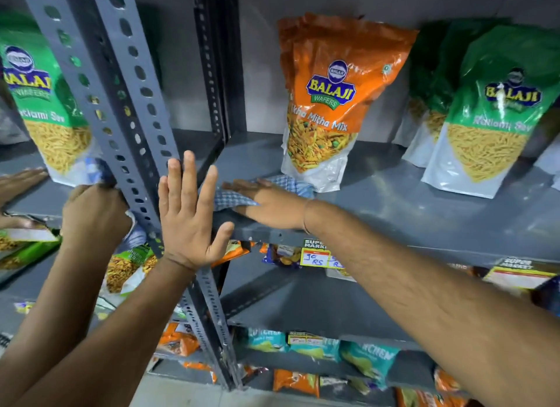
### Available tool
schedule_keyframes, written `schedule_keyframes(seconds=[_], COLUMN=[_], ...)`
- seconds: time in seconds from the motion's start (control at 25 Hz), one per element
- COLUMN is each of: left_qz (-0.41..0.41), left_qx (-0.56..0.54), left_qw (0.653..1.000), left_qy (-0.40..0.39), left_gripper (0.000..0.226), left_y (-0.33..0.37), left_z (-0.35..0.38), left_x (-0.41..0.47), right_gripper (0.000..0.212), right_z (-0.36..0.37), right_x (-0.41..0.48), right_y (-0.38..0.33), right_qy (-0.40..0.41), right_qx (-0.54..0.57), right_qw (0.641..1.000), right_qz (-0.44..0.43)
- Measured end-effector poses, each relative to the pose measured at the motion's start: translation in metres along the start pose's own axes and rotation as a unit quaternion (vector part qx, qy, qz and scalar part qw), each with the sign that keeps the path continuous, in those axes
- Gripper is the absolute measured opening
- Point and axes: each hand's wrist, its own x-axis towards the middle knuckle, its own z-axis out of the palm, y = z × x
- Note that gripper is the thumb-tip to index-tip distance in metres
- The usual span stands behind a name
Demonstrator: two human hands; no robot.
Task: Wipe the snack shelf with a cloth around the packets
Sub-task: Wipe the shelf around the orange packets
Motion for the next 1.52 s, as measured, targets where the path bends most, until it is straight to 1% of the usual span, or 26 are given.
schedule_keyframes(seconds=[0.04, 0.16, 0.24, 0.28, 0.36, 0.4, 0.44, 0.52, 0.56, 0.64, 0.68, 0.72, 0.76, 0.8, 0.88, 0.92, 0.96, 1.0, 1.04, 1.12, 1.16, 1.2, 1.28, 1.32, 1.44, 1.52], left_qz=[-0.004, -0.001, -0.002, -0.014, -0.054, -0.06, -0.049, -0.024, -0.03, -0.08, -0.104, -0.118, -0.124, -0.129, -0.14, -0.144, -0.146, -0.144, -0.14, -0.133, -0.137, -0.141, -0.141, -0.144, -0.155, -0.154], left_qx=[-0.005, -0.02, -0.037, -0.047, -0.059, -0.072, -0.09, -0.122, -0.137, -0.122, -0.102, -0.082, -0.064, -0.051, -0.039, -0.036, -0.033, -0.032, -0.03, -0.029, -0.03, -0.03, -0.03, -0.032, -0.031, -0.024], left_qw=[1.0, 1.0, 0.999, 0.998, 0.997, 0.995, 0.995, 0.99, 0.986, 0.975, 0.97, 0.964, 0.959, 0.952, 0.942, 0.939, 0.937, 0.935, 0.933, 0.929, 0.927, 0.926, 0.924, 0.923, 0.919, 0.916], left_qy=[-0.003, -0.018, -0.026, -0.026, -0.024, -0.017, -0.015, -0.059, -0.096, -0.167, -0.197, -0.223, -0.249, -0.272, -0.303, -0.311, -0.317, -0.323, -0.33, -0.344, -0.348, -0.35, -0.353, -0.355, -0.362, -0.371], left_gripper=[0.081, 0.084, 0.083, 0.081, 0.075, 0.073, 0.071, 0.066, 0.063, 0.061, 0.062, 0.063, 0.066, 0.068, 0.072, 0.073, 0.073, 0.074, 0.075, 0.075, 0.075, 0.076, 0.078, 0.079, 0.079, 0.078], left_y=[0.001, 0.003, 0.003, 0.006, 0.016, 0.028, 0.045, 0.074, 0.087, 0.099, 0.101, 0.102, 0.102, 0.101, 0.101, 0.101, 0.101, 0.1, 0.099, 0.098, 0.098, 0.098, 0.096, 0.095, 0.095, 0.096], left_z=[-0.002, -0.006, -0.01, -0.013, -0.021, -0.024, -0.026, -0.03, -0.026, -0.014, -0.007, -0.002, 0.002, 0.005, 0.008, 0.008, 0.008, 0.008, 0.008, 0.009, 0.01, 0.01, 0.011, 0.011, 0.01, 0.009], left_x=[0.0, 0.002, 0.002, 0.002, 0.003, 0.006, 0.013, 0.022, 0.029, 0.037, 0.039, 0.039, 0.039, 0.039, 0.038, 0.038, 0.039, 0.039, 0.04, 0.042, 0.042, 0.042, 0.042, 0.042, 0.041, 0.041], right_gripper=[0.059, 0.054, 0.044, 0.037, 0.02, 0.02, 0.02, 0.016, 0.016, 0.022, 0.029, 0.036, 0.04, 0.04, 0.029, 0.023, 0.016, 0.013, 0.016, 0.028, 0.033, 0.04, 0.051, 0.051, 0.047, 0.06], right_z=[0.002, 0.002, 0.0, -0.006, -0.025, -0.04, -0.054, -0.081, -0.096, -0.124, -0.135, -0.143, -0.149, -0.15, -0.149, -0.15, -0.152, -0.155, -0.158, -0.159, -0.158, -0.156, -0.153, -0.152, -0.145, -0.137], right_x=[-0.015, -0.062, -0.09, -0.101, -0.123, -0.138, -0.153, -0.174, -0.184, -0.196, -0.201, -0.203, -0.205, -0.202, -0.189, -0.179, -0.166, -0.155, -0.14, -0.111, -0.097, -0.081, -0.059, -0.052, -0.035, -0.032], right_y=[-0.001, -0.01, -0.015, -0.016, -0.012, -0.005, 0.006, 0.024, 0.036, 0.066, 0.077, 0.087, 0.096, 0.106, 0.119, 0.123, 0.131, 0.138, 0.153, 0.176, 0.187, 0.202, 0.222, 0.23, 0.244, 0.246], right_qy=[0.01, 0.018, 0.006, 0.023, 0.111, 0.178, 0.251, 0.367, 0.406, 0.419, 0.403, 0.377, 0.346, 0.317, 0.287, 0.292, 0.322, 0.363, 0.4, 0.41, 0.382, 0.342, 0.241, 0.194, 0.105, 0.079], right_qx=[0.018, 0.099, 0.167, 0.195, 0.27, 0.323, 0.375, 0.476, 0.507, 0.558, 0.583, 0.603, 0.606, 0.595, 0.536, 0.508, 0.469, 0.409, 0.324, 0.12, 0.04, -0.011, -0.085, -0.112, -0.103, -0.059], right_qw=[1.0, 0.995, 0.986, 0.98, 0.956, 0.929, 0.89, 0.79, 0.746, 0.689, 0.674, 0.67, 0.685, 0.711, 0.769, 0.789, 0.803, 0.82, 0.841, 0.88, 0.895, 0.909, 0.931, 0.939, 0.955, 0.962], right_qz=[-0.012, 0.009, 0.003, -0.005, 0.015, 0.039, 0.064, 0.12, 0.149, 0.197, 0.211, 0.216, 0.209, 0.202, 0.194, 0.186, 0.178, 0.169, 0.17, 0.205, 0.225, 0.239, 0.262, 0.262, 0.256, 0.254])
